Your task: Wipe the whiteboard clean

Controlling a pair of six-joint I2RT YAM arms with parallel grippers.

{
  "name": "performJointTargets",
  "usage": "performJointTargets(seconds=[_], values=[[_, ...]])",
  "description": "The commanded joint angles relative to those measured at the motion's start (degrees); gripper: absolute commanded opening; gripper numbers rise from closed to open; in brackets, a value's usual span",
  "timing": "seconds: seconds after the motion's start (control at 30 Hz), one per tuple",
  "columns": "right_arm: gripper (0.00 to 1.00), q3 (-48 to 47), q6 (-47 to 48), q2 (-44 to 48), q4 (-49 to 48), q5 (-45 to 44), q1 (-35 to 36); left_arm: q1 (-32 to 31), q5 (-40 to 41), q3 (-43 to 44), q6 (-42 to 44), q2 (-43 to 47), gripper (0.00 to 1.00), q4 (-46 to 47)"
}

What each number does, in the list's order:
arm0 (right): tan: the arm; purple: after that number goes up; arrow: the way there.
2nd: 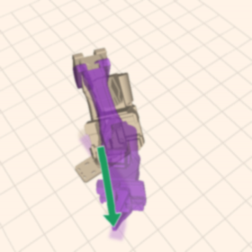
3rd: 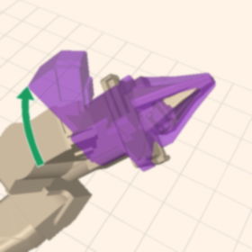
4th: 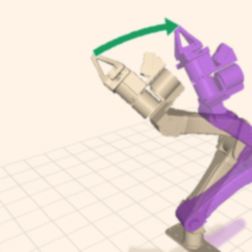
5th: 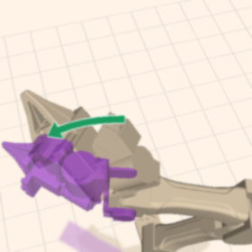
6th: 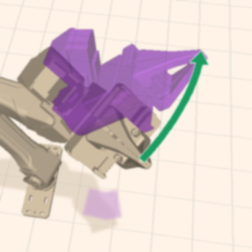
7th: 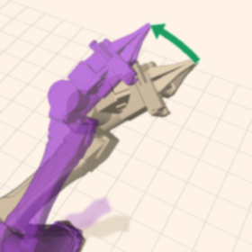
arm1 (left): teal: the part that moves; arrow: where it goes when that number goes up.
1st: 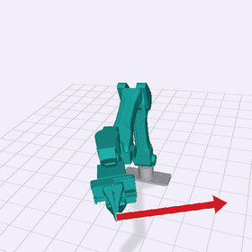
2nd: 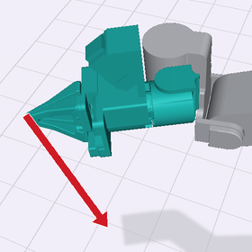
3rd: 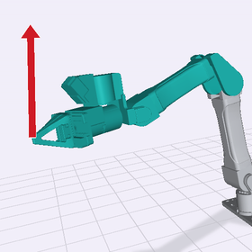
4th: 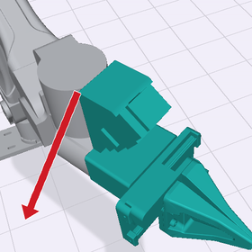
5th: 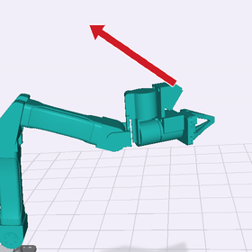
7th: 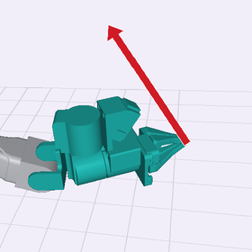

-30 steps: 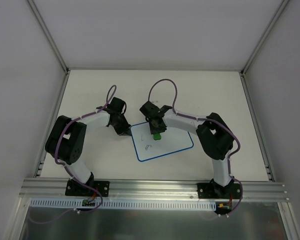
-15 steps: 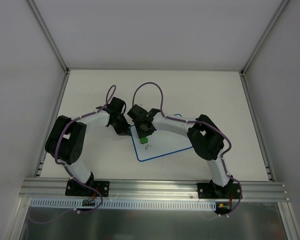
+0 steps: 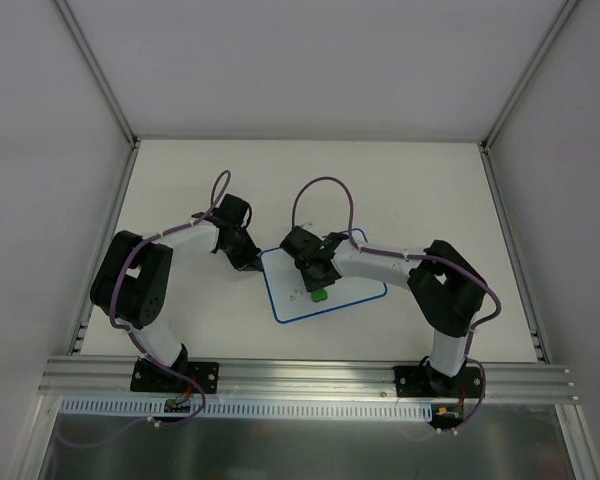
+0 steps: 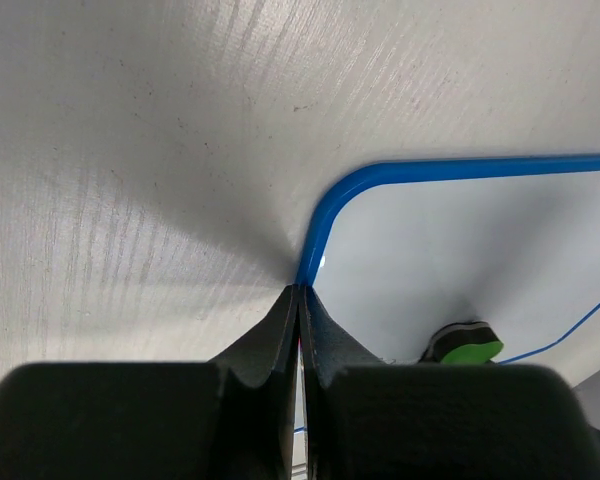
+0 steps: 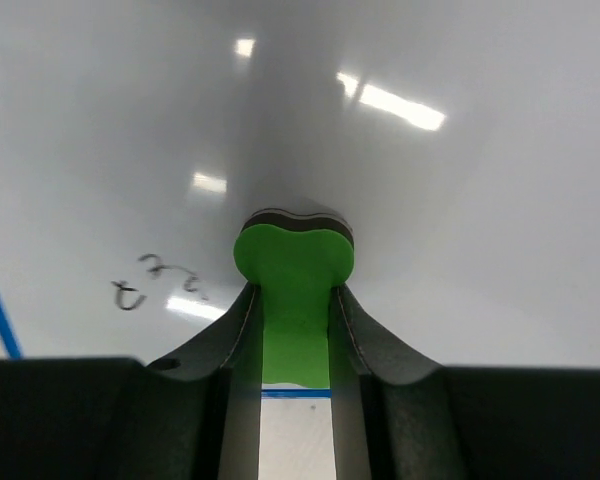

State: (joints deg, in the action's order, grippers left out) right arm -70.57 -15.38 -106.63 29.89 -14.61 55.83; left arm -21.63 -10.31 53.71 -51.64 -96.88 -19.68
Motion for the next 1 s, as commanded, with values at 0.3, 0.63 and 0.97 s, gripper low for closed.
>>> performJointTargets(seconds=[0.3, 0.63, 0.97], values=[[0.00, 3.8, 0.0, 0.3, -2.3, 1.2, 1.7, 1.1, 1.3, -1.2, -0.8, -0.4, 0.00, -0.2], [0.00, -6.0, 4.8, -7.4, -4.6, 7.9, 8.1, 1.1, -0.1, -2.6, -2.1, -0.3, 0.00, 0.8], [0.00, -1.0, 2.2, -3.1, 2.9, -2.8, 4.4, 1.6, 0.5, -2.1, -1.3, -0.7, 0.00, 0.9]])
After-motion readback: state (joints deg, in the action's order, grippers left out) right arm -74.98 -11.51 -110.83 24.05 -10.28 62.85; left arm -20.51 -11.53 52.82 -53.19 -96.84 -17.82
